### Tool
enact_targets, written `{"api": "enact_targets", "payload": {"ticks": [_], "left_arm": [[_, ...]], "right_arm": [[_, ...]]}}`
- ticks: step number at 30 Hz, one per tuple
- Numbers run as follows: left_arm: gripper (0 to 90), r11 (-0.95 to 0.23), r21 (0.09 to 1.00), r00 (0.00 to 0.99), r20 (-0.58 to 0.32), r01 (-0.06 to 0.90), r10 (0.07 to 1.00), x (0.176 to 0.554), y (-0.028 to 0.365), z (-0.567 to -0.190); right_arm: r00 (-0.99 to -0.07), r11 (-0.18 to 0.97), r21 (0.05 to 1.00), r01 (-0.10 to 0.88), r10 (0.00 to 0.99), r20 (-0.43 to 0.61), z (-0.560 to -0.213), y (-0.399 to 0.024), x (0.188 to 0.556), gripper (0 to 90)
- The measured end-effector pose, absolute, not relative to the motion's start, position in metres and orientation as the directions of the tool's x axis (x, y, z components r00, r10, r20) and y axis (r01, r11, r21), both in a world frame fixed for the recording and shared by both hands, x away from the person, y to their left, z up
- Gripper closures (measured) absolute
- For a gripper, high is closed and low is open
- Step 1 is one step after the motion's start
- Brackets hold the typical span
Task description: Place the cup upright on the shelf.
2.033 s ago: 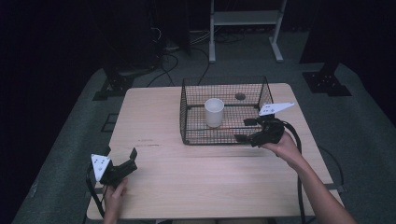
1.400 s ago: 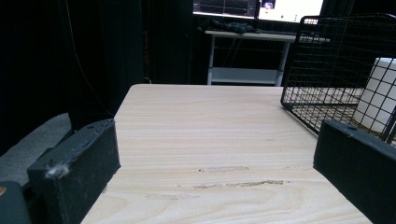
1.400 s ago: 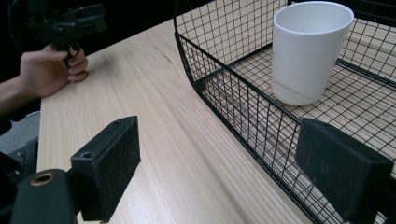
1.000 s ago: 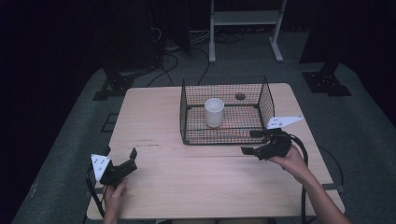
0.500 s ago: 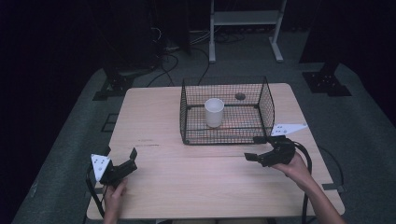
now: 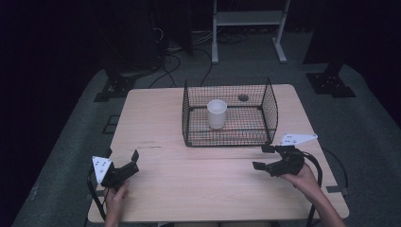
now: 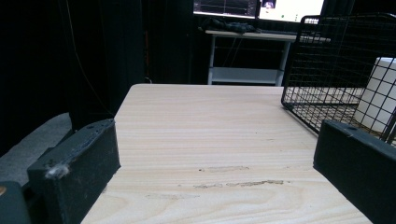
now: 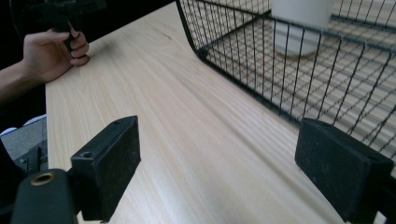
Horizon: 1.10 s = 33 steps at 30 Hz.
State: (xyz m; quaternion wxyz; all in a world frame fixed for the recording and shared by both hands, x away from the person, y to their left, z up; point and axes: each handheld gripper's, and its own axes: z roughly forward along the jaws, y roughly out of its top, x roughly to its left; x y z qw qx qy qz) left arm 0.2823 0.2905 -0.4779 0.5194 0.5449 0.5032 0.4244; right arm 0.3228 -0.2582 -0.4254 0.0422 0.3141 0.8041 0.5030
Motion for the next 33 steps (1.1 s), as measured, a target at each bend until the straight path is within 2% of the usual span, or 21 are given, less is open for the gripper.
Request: {"api": "enact_targets", "payload": {"ticks": [21, 33], "left_arm": [[0.0, 0.045, 0.993, 0.134, -0.059, 0.107, 0.989, 0.282, 0.290, -0.478], [0.0, 0.050, 0.993, 0.130, -0.064, 0.108, 0.989, 0.283, 0.291, -0.478]], "right_arm": [[-0.760, 0.260, 0.857, 0.445, 0.615, 0.209, -0.456, -0.272, 0.277, 13.4], [-0.739, 0.156, 0.887, 0.435, 0.625, 0.253, -0.472, -0.275, 0.259, 13.4]]}}
